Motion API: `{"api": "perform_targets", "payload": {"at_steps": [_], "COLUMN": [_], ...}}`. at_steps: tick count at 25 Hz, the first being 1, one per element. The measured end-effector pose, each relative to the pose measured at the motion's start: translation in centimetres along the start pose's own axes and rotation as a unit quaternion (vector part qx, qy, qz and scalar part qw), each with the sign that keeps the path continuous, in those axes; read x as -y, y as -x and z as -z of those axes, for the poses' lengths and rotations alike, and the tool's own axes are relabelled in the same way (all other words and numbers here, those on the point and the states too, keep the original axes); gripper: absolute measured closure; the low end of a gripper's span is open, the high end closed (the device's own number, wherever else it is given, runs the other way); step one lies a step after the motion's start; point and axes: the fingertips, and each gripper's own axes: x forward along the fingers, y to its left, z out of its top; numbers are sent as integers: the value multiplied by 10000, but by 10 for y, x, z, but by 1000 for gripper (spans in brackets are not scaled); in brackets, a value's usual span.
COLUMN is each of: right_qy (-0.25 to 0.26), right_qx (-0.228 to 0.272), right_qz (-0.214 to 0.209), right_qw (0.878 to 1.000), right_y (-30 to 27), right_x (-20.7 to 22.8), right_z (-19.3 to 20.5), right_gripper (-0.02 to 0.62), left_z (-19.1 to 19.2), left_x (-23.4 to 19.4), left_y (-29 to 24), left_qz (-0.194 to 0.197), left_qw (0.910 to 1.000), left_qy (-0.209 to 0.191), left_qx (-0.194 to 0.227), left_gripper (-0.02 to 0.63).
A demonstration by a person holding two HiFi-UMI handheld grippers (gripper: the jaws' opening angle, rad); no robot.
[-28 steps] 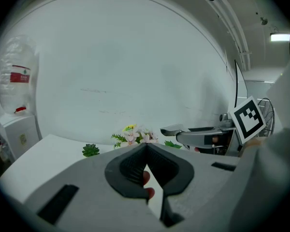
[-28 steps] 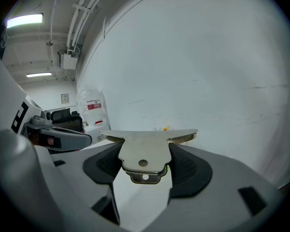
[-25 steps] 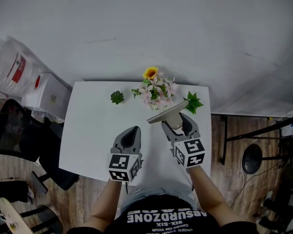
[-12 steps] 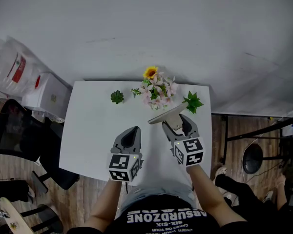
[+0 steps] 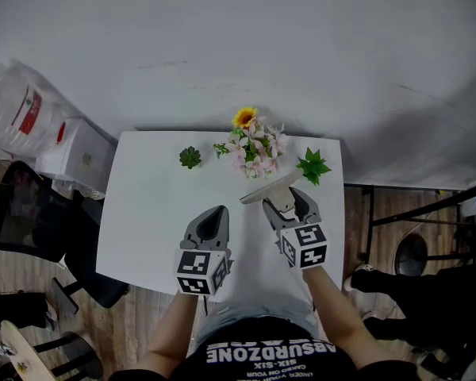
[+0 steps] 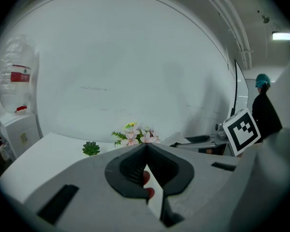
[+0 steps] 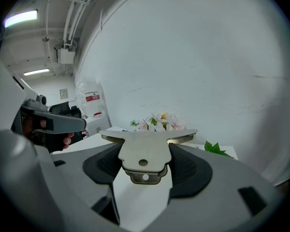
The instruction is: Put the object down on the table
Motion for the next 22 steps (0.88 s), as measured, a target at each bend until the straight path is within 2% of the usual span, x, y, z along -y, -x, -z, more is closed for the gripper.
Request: {"api": "perform_targets", "payload": {"at_steps": [4,22], "right_qy": [-2,22], "right_qx": [-76,-285], "right_qz": [1,-14], "right_qw": [10000,9996], "right_y": [-2,-12], "right_x": [0,-2], "right_z": [4,21], "right_gripper": [310,310], "left_z": [-5,-2], "left_x": [0,-4], "left_y": [-1,-1], "left_qz": [-34,-21], "left_qw": [9999,9999], "left_qy": [-11,42], "left_qx": [137,112], "left_gripper": [609,609]}}
